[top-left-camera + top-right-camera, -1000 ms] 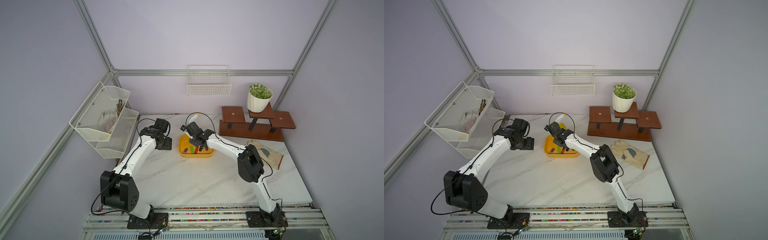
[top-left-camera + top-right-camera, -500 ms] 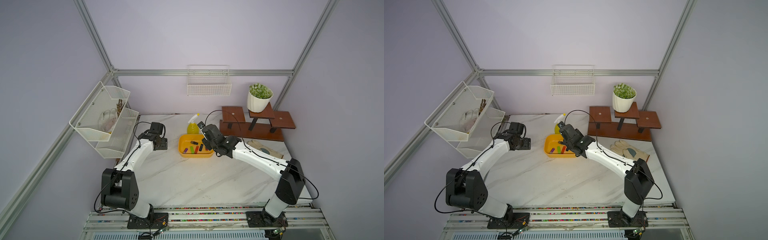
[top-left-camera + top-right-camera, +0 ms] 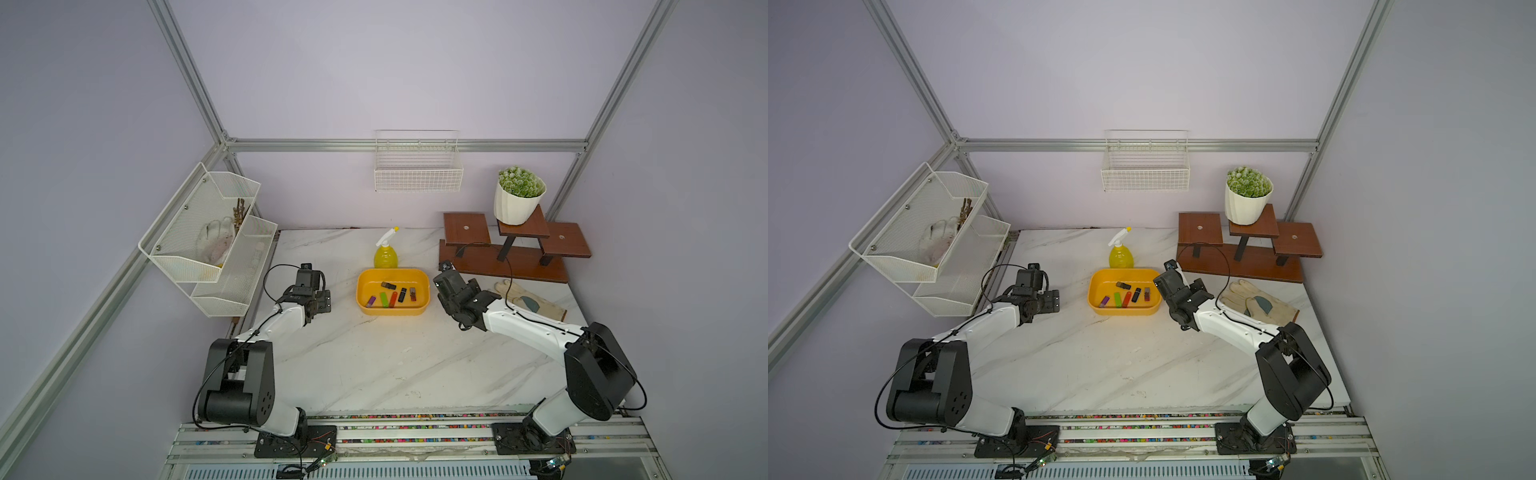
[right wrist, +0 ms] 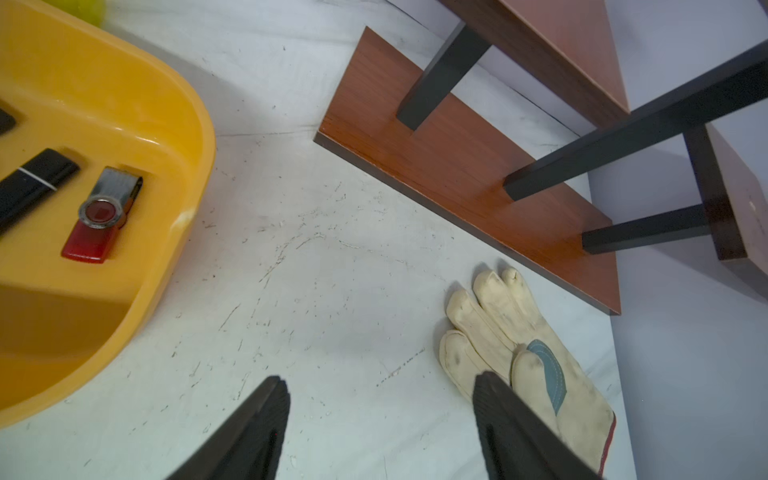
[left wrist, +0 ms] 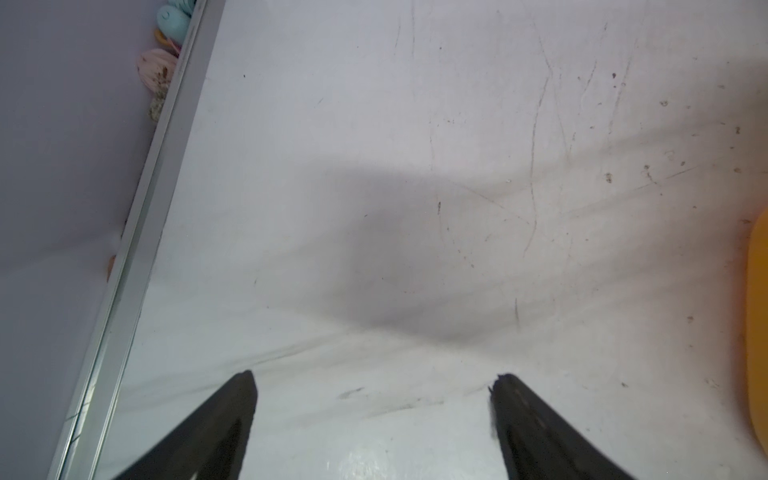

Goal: Put the usb flash drive into the storage box
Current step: Reset both arms

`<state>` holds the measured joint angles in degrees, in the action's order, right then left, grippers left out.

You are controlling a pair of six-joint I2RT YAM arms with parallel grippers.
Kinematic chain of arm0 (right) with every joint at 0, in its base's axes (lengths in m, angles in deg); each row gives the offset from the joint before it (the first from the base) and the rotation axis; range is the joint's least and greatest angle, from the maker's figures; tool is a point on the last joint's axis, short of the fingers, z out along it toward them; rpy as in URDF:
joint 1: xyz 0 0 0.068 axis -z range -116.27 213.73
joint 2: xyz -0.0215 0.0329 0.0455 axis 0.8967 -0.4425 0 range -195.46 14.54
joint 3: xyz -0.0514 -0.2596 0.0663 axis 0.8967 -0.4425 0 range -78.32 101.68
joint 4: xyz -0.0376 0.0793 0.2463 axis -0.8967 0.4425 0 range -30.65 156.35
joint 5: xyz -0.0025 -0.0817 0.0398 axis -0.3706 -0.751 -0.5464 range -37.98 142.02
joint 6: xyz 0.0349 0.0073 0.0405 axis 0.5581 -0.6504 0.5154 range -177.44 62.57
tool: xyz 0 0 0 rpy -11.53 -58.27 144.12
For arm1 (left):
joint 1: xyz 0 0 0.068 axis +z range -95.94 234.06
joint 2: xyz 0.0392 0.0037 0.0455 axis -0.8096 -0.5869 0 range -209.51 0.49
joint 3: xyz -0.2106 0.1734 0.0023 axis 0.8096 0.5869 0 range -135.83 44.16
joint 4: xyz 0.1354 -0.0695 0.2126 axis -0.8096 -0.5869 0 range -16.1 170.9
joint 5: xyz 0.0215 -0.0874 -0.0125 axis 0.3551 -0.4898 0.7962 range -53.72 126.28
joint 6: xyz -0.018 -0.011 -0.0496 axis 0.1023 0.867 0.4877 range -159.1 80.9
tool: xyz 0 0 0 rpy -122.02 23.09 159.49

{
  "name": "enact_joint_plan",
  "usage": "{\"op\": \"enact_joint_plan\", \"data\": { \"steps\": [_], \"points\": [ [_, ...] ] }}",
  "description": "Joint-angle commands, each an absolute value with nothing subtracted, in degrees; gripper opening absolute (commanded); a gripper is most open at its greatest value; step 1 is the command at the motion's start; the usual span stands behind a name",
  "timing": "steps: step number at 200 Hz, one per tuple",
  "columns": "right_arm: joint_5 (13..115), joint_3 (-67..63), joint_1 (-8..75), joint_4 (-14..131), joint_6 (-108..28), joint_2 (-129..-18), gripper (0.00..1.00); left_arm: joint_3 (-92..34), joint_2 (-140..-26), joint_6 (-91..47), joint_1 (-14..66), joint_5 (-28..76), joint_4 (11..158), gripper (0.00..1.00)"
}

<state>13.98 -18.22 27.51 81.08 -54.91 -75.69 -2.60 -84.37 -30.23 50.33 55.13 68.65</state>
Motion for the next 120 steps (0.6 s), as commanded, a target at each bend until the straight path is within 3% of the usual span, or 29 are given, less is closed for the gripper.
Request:
{"op": "enact_joint_plan", "data": {
  "steps": [1, 49, 67, 95, 114, 120],
  "points": [
    [12.5, -19.2, 28.5, 76.7, -52.9, -74.1, 0.79, 3.1, -82.7, -32.3, 51.8, 55.0, 87.8, 1.0],
    [15.9, -25.0, 32.1, 70.4, -49.9, -69.9, 0.91, 16.5, -82.7, -34.7, 52.3, 59.6, 115.5, 1.0],
    [14.8, -29.1, 33.7, 64.7, -49.1, -68.3, 0.93, 21.9, -81.6, -36.4, 52.7, 55.9, 126.4, 1.0],
    [11.0, -38.3, 36.2, 47.9, -49.8, -64.8, 0.94, 27.8, -91.4, -39.4, 52.8, 52.3, 148.9, 1.0],
    [7.7, -46.9, 37.8, 26.9, -55.8, -63.7, 0.98, 20.9, -87.3, -39.6, 52.6, 48.3, 128.5, 1.0],
    [6.5, -47.8, 37.9, 24.5, -57.3, -63.6, 0.99, 21.5, -87.9, -39.5, 53.1, 47.7, 130.1, 1.0]
  ]
}}
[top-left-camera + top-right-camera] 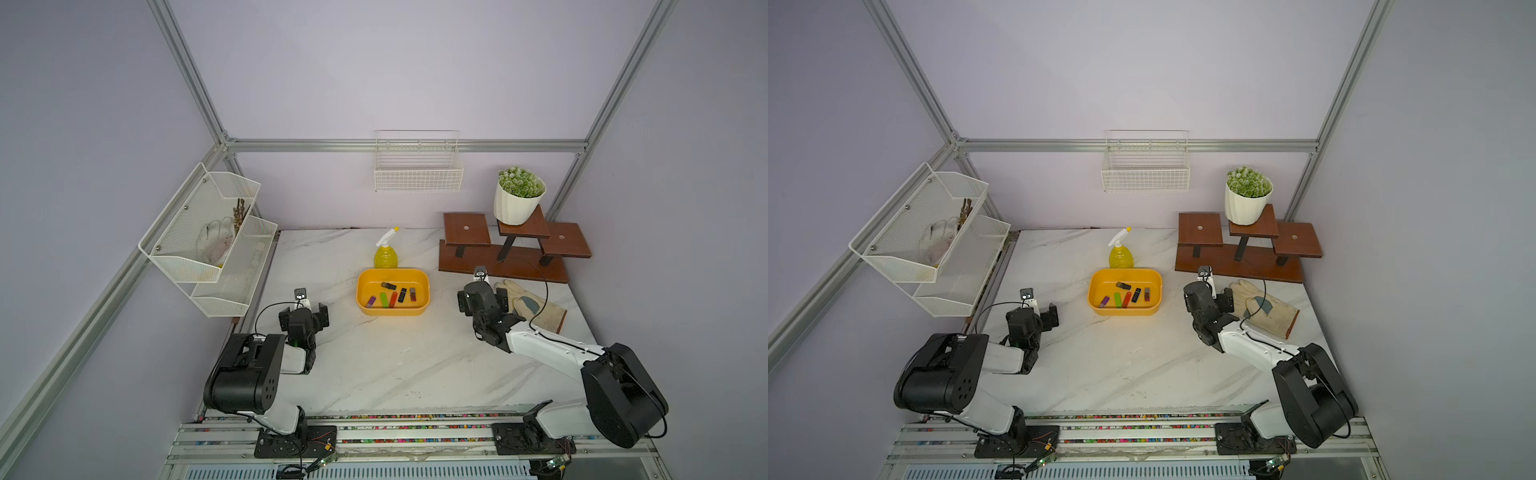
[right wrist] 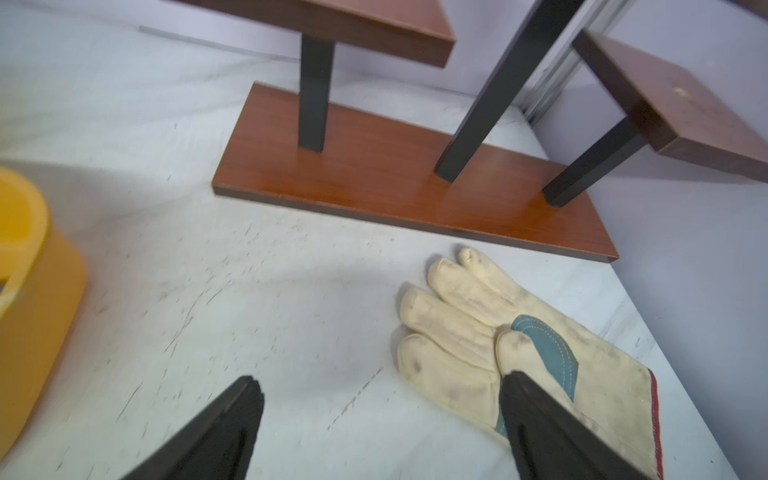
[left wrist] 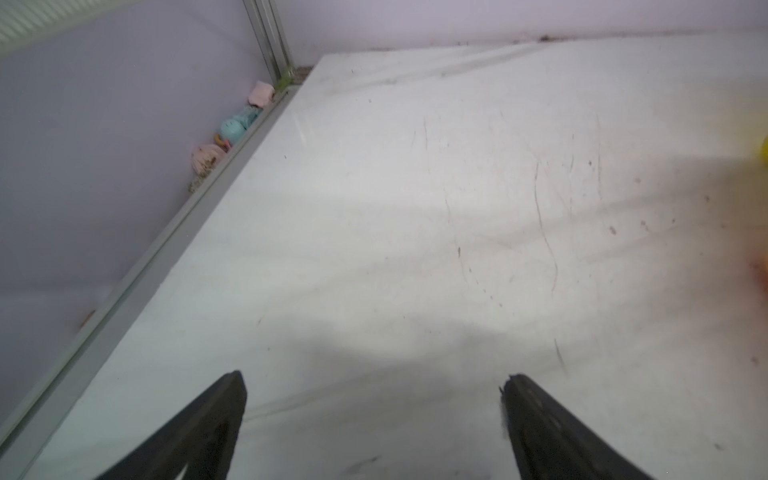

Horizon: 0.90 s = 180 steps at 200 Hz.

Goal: Put the usb flash drive into the storage box
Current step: Reset both arms

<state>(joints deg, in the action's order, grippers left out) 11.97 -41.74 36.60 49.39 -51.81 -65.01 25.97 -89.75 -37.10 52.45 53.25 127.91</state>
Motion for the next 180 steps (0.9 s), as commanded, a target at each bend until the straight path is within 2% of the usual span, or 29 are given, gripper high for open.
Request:
{"op": "enact_joint_plan", "data": {
  "steps": [1, 15, 37, 50, 72, 93, 115, 127, 144, 160, 174, 180],
  "points": [
    [6.3, -47.9, 38.0, 24.0, -57.6, -63.6, 0.99, 21.8, -88.1, -39.5, 53.1, 47.9, 130.9, 1.0],
    [5.5, -50.2, 39.2, 14.0, -61.5, -66.1, 0.99, 24.4, -90.4, -40.6, 52.9, 48.2, 140.4, 1.0],
    [5.3, -50.3, 40.5, 3.0, -67.2, -70.5, 0.99, 21.6, -88.2, -39.3, 53.0, 48.8, 131.1, 1.0],
    [9.4, -52.6, 41.7, -2.8, -68.1, -70.7, 0.99, 22.1, -88.6, -39.4, 53.0, 48.9, 132.8, 1.0],
    [11.0, -55.8, 43.8, -4.5, -65.5, -67.9, 1.0, 22.7, -89.2, -39.6, 53.0, 48.9, 135.2, 1.0],
    [16.2, -58.6, 46.4, 2.7, -60.8, -61.5, 1.0, 22.6, -89.2, -39.5, 52.9, 49.0, 134.8, 1.0],
    [19.4, -62.3, 49.2, 4.0, -58.3, -58.9, 1.0, 22.6, -89.2, -39.5, 52.9, 48.9, 134.8, 1.0],
    [20.9, -64.2, 51.5, 0.2, -57.2, -61.3, 0.99, 22.6, -89.2, -39.5, 53.0, 48.9, 134.8, 1.0],
    [23.5, -67.0, 53.2, -12.3, -57.6, -66.8, 1.0, 22.6, -89.2, -39.5, 53.0, 49.0, 134.8, 1.0],
    [28.4, -65.5, 53.7, -12.2, -58.1, -71.9, 1.0, 22.7, -89.2, -39.5, 53.0, 48.9, 134.7, 1.0],
    [29.8, -66.3, 53.8, -22.1, -59.8, -78.5, 0.99, 22.6, -89.2, -39.5, 53.0, 48.9, 134.8, 1.0],
    [30.2, -66.2, 53.7, -20.9, -60.0, -78.1, 0.99, 22.5, -89.2, -39.5, 53.0, 49.0, 134.8, 1.0]
  ]
}}
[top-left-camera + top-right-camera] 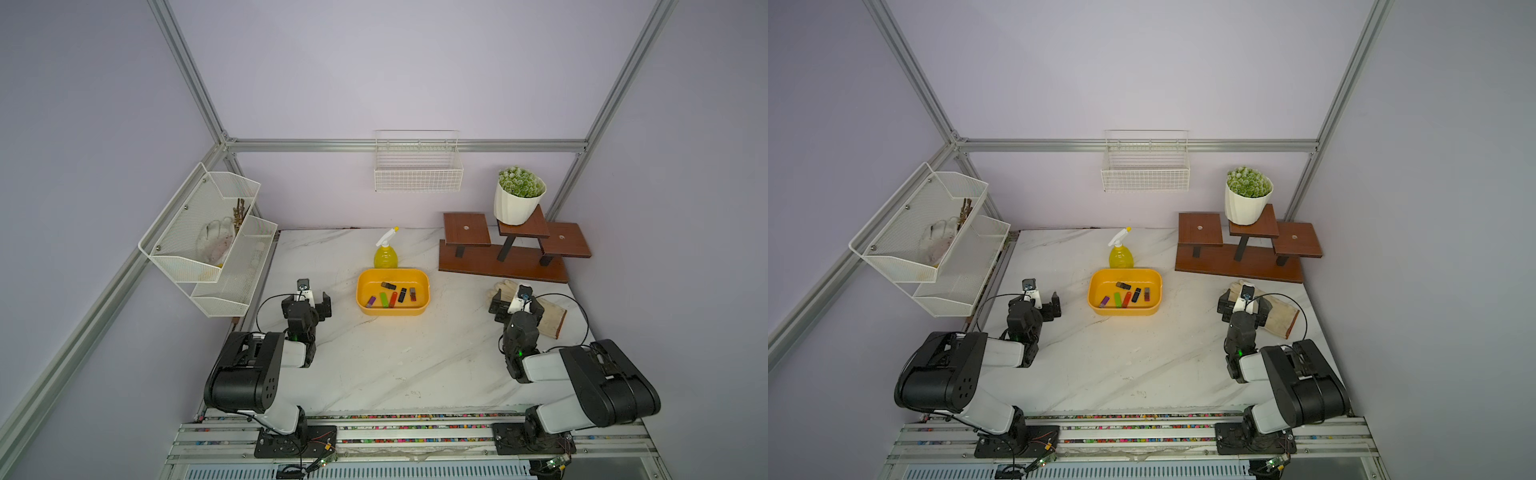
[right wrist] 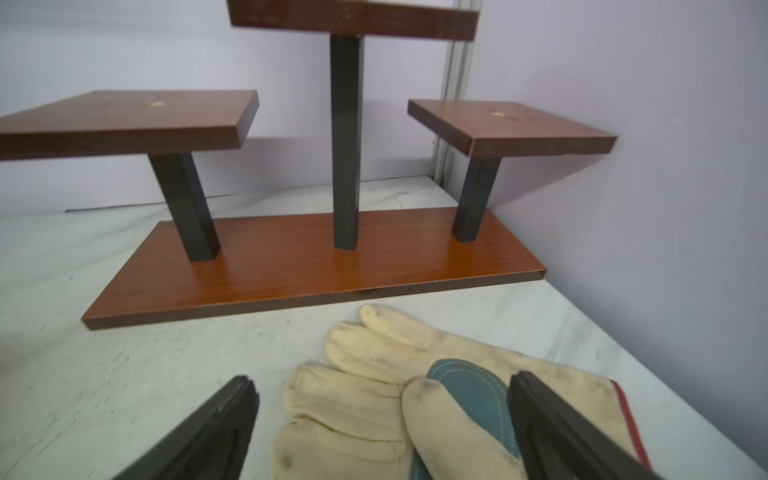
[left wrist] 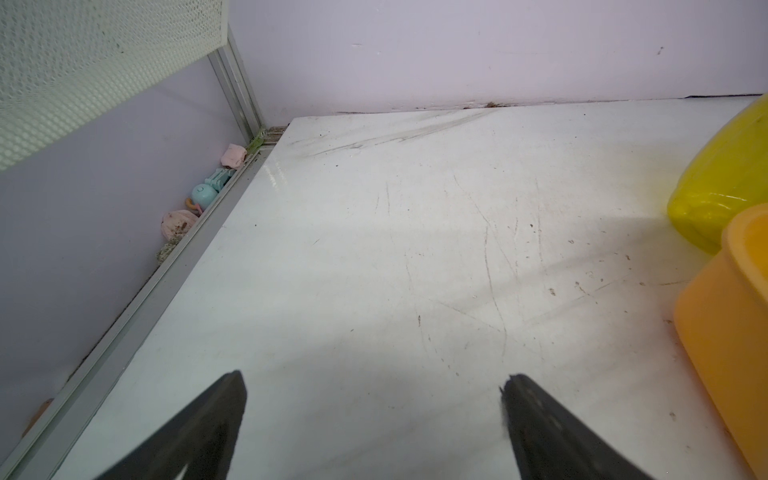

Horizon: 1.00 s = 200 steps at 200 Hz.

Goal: Put the usb flash drive into the storage box
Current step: Reset both arms

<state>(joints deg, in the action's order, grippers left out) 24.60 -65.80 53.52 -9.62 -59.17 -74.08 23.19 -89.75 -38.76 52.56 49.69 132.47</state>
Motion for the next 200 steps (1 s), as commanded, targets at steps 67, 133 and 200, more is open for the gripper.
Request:
{"op": "enact_joint_plan", "data": {
  "steps": [67, 133, 200],
  "points": [
    [32.5, -63.8, 54.7, -13.3, -58.8, -76.3, 1.0, 22.6, -89.2, -39.5, 52.9, 49.0, 134.8, 1.0],
    [32.5, -63.9, 54.6, -13.6, -58.9, -76.4, 0.99, 22.6, -89.2, -39.5, 53.0, 49.0, 134.8, 1.0],
    [34.7, -62.2, 55.8, -10.0, -58.1, -76.3, 0.99, 22.5, -89.2, -39.4, 52.9, 49.0, 134.5, 1.0]
  ]
}}
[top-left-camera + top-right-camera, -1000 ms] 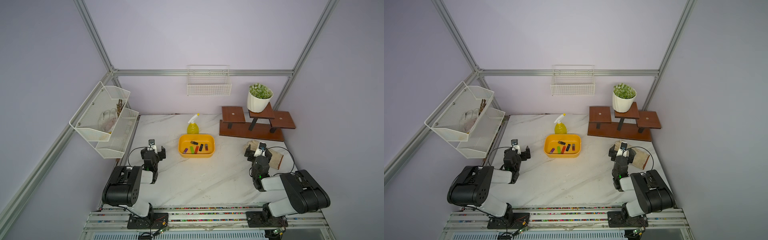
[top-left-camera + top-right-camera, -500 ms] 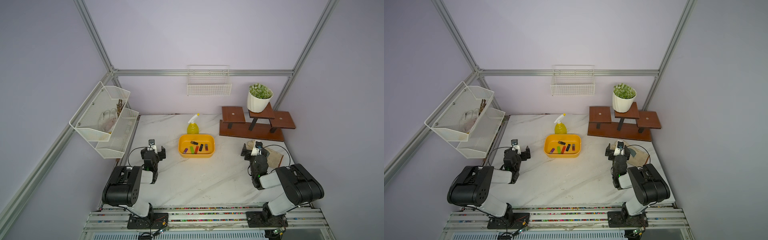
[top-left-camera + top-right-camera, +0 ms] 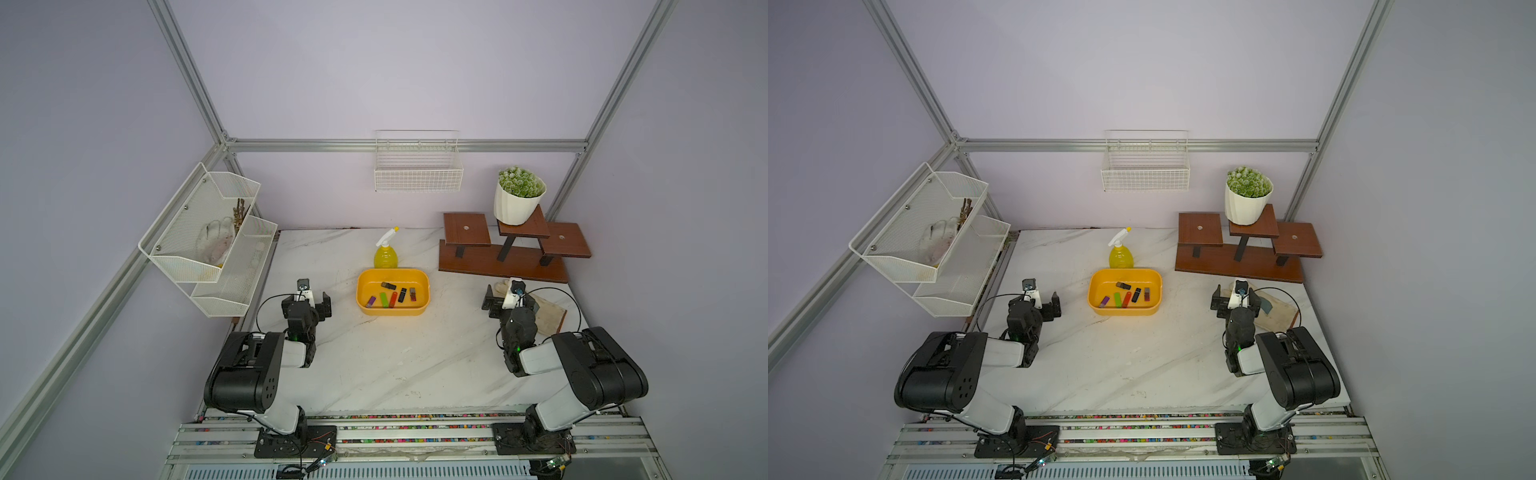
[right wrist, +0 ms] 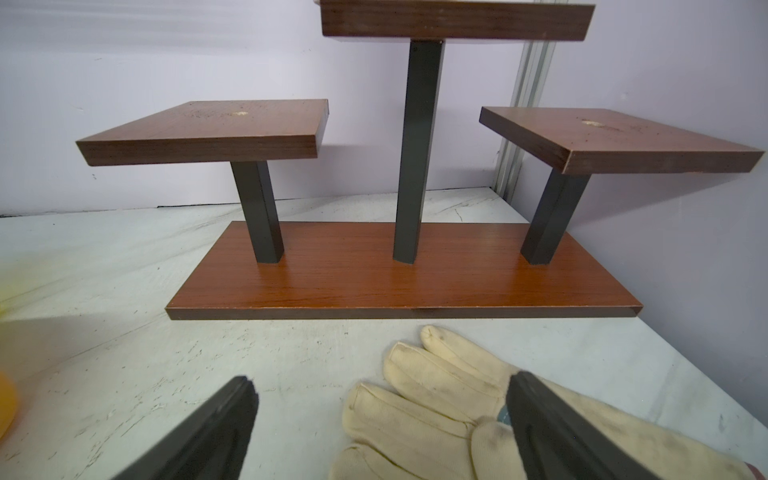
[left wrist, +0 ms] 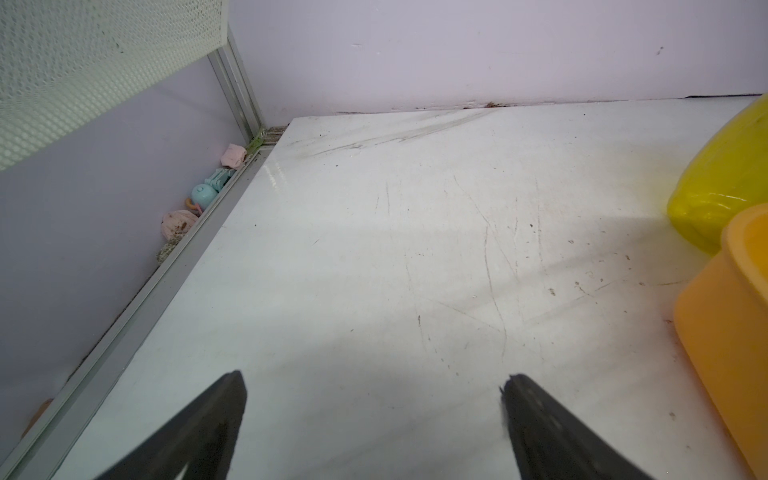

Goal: Put the usb flash drive into the storage box
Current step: Reset both arms

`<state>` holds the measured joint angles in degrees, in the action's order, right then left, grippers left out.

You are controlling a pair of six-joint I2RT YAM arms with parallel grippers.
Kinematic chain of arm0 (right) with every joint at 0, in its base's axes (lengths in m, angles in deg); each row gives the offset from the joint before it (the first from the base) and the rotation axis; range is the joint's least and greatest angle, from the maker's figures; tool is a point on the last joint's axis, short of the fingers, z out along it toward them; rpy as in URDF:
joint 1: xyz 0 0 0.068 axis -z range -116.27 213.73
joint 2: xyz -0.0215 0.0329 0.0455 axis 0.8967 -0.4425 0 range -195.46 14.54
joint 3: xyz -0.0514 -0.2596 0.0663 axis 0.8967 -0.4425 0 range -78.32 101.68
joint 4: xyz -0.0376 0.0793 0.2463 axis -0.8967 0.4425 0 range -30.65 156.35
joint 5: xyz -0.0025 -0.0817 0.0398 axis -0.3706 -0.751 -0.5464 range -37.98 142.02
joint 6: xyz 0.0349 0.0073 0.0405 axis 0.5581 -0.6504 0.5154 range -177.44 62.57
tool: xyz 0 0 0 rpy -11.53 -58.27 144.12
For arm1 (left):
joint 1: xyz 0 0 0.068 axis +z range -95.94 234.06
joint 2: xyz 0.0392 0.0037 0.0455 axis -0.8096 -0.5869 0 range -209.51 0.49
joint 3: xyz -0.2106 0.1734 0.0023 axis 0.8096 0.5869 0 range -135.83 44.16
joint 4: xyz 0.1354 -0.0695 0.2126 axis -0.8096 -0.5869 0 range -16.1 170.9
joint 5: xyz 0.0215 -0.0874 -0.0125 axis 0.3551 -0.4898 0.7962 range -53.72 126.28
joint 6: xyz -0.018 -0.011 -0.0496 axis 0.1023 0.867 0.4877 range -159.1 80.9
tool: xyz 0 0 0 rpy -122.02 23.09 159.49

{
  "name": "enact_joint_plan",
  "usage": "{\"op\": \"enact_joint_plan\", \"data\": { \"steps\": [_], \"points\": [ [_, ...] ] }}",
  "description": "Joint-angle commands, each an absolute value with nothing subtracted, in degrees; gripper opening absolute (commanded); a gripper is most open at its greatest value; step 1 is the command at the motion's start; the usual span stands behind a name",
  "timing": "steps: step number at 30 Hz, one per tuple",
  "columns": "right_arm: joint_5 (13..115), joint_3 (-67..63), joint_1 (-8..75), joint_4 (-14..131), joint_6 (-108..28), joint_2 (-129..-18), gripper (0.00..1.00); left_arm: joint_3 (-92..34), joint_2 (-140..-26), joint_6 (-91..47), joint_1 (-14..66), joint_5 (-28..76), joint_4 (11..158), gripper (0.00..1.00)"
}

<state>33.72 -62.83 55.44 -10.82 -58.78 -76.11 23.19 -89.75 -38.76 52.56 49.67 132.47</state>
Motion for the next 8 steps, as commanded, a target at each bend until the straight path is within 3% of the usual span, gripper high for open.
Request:
{"op": "enact_joint_plan", "data": {
  "steps": [1, 8],
  "points": [
    [34.7, -62.2, 55.8, -10.0, -58.1, -76.3, 0.99, 22.5, -89.2, -39.4, 52.9, 48.9, 134.5, 1.0],
    [34.5, -63.2, 55.8, -12.0, -58.2, -76.2, 0.99, 22.5, -89.2, -39.4, 53.0, 49.0, 134.6, 1.0]
  ]
}}
